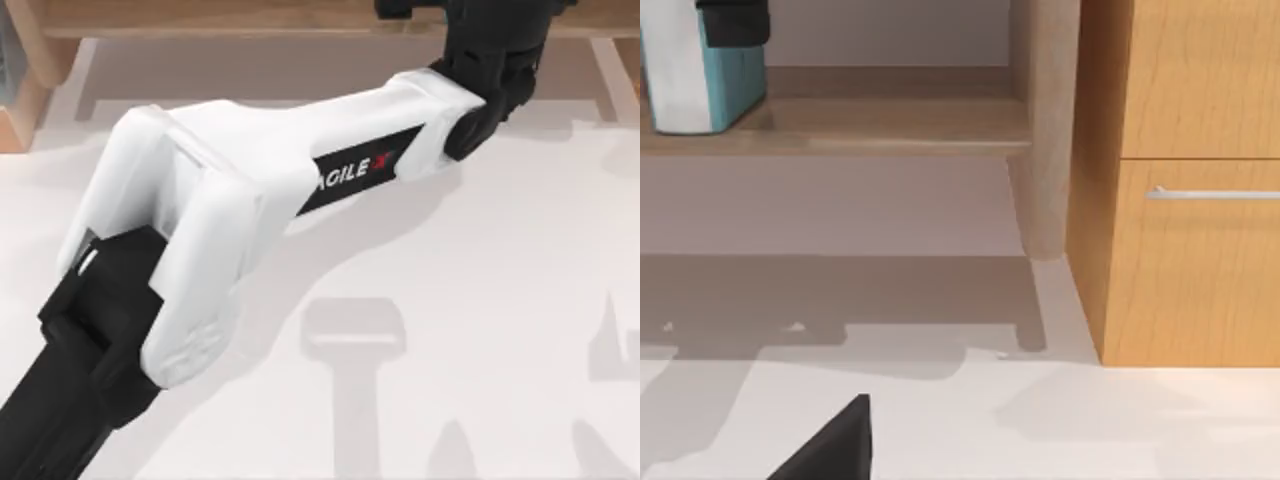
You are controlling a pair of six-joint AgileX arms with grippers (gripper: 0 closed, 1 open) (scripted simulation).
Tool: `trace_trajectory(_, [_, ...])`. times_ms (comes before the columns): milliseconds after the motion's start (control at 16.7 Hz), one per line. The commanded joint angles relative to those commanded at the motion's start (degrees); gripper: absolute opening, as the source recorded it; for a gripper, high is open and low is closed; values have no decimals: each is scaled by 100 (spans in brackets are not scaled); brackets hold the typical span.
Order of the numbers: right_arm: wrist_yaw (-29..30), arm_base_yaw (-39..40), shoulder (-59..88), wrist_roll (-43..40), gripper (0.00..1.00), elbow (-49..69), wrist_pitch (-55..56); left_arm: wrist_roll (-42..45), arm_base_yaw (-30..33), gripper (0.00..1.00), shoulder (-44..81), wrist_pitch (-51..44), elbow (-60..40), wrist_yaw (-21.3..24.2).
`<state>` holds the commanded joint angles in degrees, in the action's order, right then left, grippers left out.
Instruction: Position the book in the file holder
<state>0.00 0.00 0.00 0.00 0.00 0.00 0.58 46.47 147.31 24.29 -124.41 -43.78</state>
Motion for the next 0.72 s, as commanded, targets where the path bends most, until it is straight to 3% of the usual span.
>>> trace_trajectory(60, [0,0,0,0,100,0,0,0,0,100,0,0,0,0])
trace_trajectory(720, [0,0,0,0,100,0,0,0,0,17,0,0,0,0])
